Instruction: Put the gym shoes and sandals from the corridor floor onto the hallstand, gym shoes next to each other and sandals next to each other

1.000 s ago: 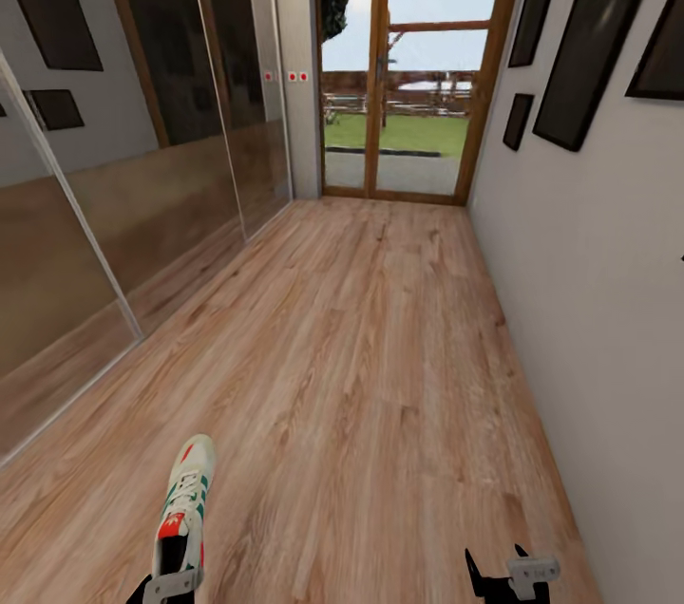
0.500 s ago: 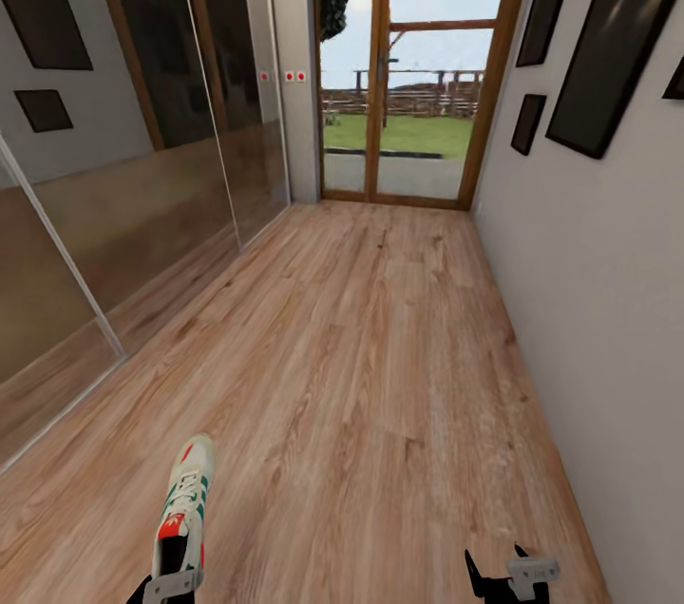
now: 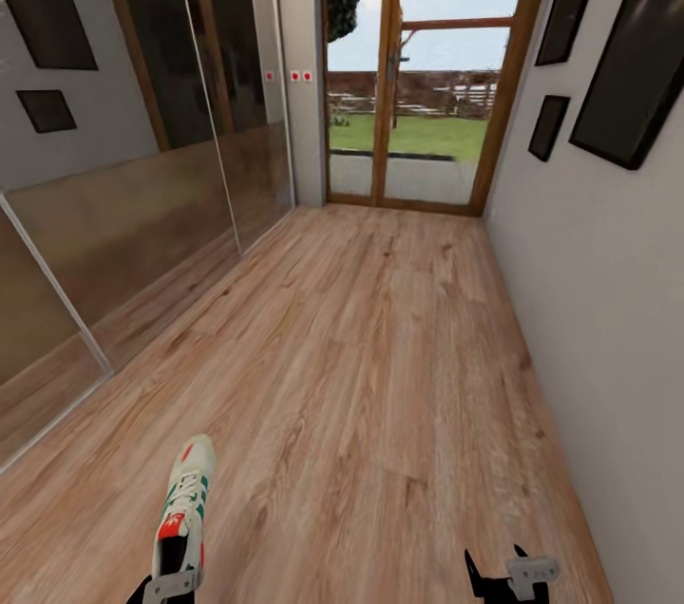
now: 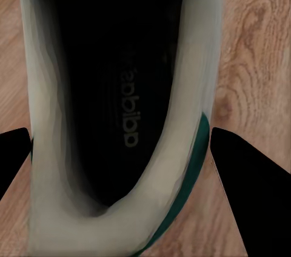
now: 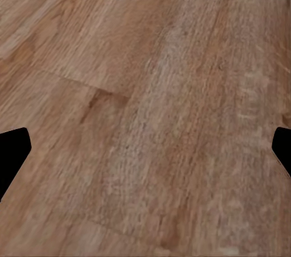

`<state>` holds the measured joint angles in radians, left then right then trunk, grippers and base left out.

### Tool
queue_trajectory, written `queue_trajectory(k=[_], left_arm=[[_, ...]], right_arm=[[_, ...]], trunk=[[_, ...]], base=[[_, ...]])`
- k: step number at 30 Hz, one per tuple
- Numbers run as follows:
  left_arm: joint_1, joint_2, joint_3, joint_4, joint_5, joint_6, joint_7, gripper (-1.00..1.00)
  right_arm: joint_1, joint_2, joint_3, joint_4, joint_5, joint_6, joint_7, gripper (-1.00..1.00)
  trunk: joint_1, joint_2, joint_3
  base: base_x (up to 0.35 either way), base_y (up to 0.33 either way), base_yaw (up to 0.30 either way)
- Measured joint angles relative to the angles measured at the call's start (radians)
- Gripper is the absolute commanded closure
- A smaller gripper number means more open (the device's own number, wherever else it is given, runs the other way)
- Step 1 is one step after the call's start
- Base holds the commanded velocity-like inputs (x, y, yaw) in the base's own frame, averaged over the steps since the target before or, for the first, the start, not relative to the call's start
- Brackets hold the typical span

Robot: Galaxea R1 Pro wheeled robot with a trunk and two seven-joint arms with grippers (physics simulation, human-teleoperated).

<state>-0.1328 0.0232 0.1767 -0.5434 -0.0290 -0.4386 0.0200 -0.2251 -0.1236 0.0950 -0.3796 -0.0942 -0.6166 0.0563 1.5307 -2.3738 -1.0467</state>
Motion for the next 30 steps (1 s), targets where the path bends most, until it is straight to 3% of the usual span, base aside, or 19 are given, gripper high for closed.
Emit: queue_trajectory(k=[17, 30], left_arm=[[0.0, 0.0, 0.0, 0.0, 0.002, 0.0, 0.001, 1.0], [0.0, 0.0, 0.001, 0.002, 0.001, 0.0, 0.001, 1.0]], right_arm=[[0.0, 0.02, -0.002, 0.0, -0.001, -0.001, 0.0, -1.0], [0.0, 0.02, -0.001, 0.0, 0.0, 0.0, -0.001, -1.0]], trunk=[[0.0, 0.0, 0.0], [0.0, 0.0, 0.0]], base=[[0.313, -0.156, 0.259], [0.256, -0.015, 0.277]])
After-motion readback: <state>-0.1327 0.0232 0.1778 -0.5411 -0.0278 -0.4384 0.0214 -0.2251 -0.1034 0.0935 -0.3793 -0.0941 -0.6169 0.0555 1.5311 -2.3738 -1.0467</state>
